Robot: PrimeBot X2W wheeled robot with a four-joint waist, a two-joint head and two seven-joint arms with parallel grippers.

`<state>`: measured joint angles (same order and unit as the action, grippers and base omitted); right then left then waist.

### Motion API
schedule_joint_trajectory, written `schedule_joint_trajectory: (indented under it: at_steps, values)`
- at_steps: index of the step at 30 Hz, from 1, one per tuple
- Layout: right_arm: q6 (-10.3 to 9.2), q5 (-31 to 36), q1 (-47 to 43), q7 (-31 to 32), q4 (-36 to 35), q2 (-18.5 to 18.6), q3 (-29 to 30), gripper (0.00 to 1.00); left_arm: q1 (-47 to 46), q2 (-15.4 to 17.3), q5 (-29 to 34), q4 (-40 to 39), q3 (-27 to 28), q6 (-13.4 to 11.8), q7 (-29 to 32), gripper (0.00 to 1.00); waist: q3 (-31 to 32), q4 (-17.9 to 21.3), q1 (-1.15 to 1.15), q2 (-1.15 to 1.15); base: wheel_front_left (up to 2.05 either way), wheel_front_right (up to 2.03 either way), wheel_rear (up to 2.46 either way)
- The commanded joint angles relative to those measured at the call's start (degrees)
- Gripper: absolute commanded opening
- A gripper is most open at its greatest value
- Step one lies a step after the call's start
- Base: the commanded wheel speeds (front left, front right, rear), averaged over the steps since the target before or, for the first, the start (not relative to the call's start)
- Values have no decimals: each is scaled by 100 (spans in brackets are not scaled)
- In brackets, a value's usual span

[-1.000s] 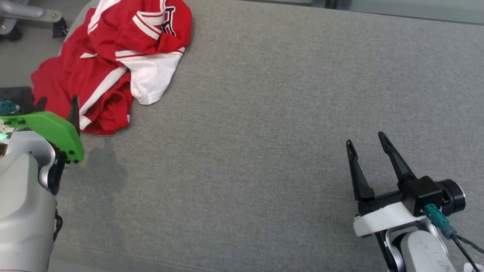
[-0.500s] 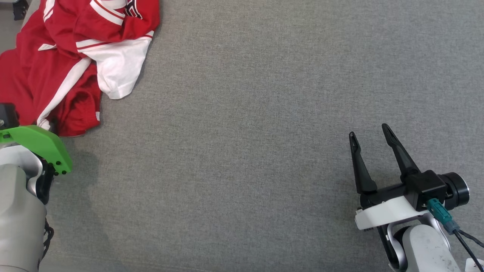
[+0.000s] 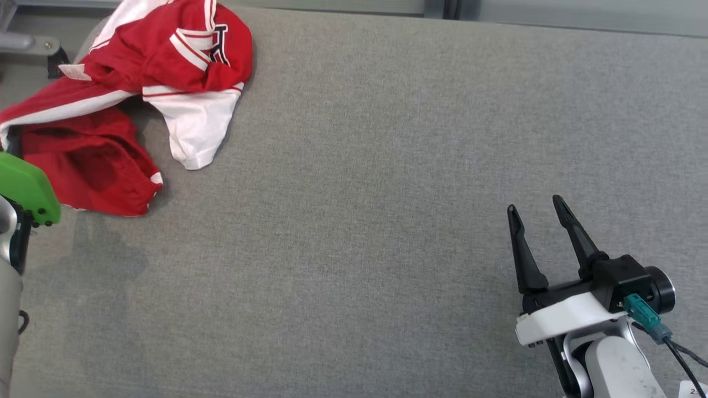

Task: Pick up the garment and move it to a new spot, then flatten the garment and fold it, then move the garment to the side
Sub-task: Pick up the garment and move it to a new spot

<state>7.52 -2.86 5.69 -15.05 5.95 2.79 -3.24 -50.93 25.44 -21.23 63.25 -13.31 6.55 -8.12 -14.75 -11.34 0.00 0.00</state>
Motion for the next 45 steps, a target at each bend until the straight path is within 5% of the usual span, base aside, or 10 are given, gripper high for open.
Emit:
schedule_joint_trajectory:
  at_steps: [1,11,23,31,36,45]
  values:
    - [-6,-78,-137,-19,49,17,-2,100,-121,115,63,-44,-58,13,-27,0,596,67,0,0,0,0,0]
    - [-6,-547,-580,-19,193,17,207,100,-704,336,501,-796,-752,82,206,0,1705,429,0,0,0,0,0]
    - [-6,-570,-807,-19,230,18,604,100,-646,-254,-455,-2990,-1917,88,931,0,2001,1212,0,0,0,0,0]
    - [-6,-469,-716,-19,199,18,694,100,-332,-800,-973,-3901,-2353,89,808,0,1862,1849,0,0,0,0,0]
    - [-6,-472,-704,-19,200,17,725,100,63,-1098,-1246,-3761,-2486,89,634,0,1695,2121,0,0,0,0,0]
    - [-6,-580,-719,-19,206,18,691,100,1409,-1145,-1537,-2414,-2597,-97,212,0,1488,2192,0,0,0,0,0]
